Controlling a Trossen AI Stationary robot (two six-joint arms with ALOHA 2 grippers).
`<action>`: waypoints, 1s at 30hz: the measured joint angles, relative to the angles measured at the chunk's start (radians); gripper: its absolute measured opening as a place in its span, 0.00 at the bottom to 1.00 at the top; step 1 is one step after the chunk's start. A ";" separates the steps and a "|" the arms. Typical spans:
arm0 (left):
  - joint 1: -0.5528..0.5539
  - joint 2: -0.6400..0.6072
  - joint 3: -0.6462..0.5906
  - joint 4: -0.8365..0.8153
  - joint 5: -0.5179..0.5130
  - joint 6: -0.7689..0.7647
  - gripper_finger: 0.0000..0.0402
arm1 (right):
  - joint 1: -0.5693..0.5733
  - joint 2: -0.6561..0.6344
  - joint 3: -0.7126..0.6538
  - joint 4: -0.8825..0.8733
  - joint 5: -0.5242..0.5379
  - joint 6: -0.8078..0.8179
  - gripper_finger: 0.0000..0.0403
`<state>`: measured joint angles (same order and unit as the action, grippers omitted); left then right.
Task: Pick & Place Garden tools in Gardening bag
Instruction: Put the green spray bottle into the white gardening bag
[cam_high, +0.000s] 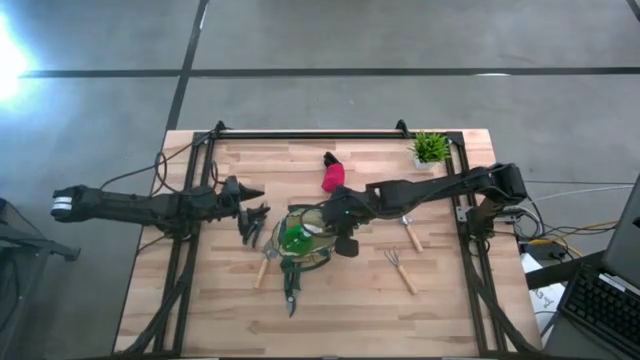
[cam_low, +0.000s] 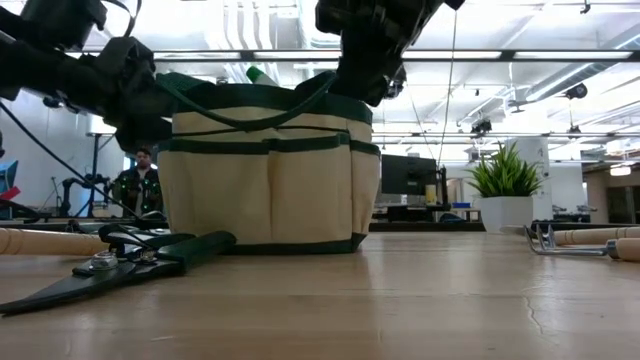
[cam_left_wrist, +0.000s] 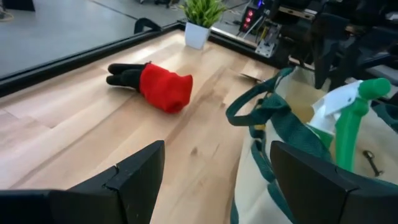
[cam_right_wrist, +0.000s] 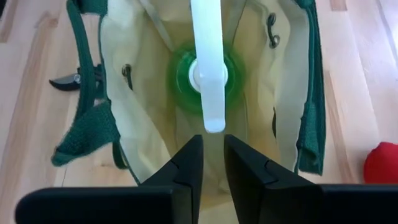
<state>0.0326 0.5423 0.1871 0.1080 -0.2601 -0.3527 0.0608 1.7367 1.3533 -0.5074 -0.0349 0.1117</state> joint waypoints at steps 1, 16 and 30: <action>0.000 0.000 0.000 0.001 0.004 0.000 0.73 | 0.000 0.000 -0.004 0.004 0.000 0.004 0.13; 0.000 0.000 0.000 0.004 0.005 0.010 0.73 | -0.003 0.076 -0.017 0.020 0.000 0.019 0.04; 0.000 0.003 0.000 0.001 0.009 -0.010 0.73 | -0.002 0.087 -0.016 0.139 -0.074 0.013 0.02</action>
<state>0.0322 0.5455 0.1871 0.1090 -0.2514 -0.3624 0.0586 1.8233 1.3369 -0.3683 -0.1092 0.1242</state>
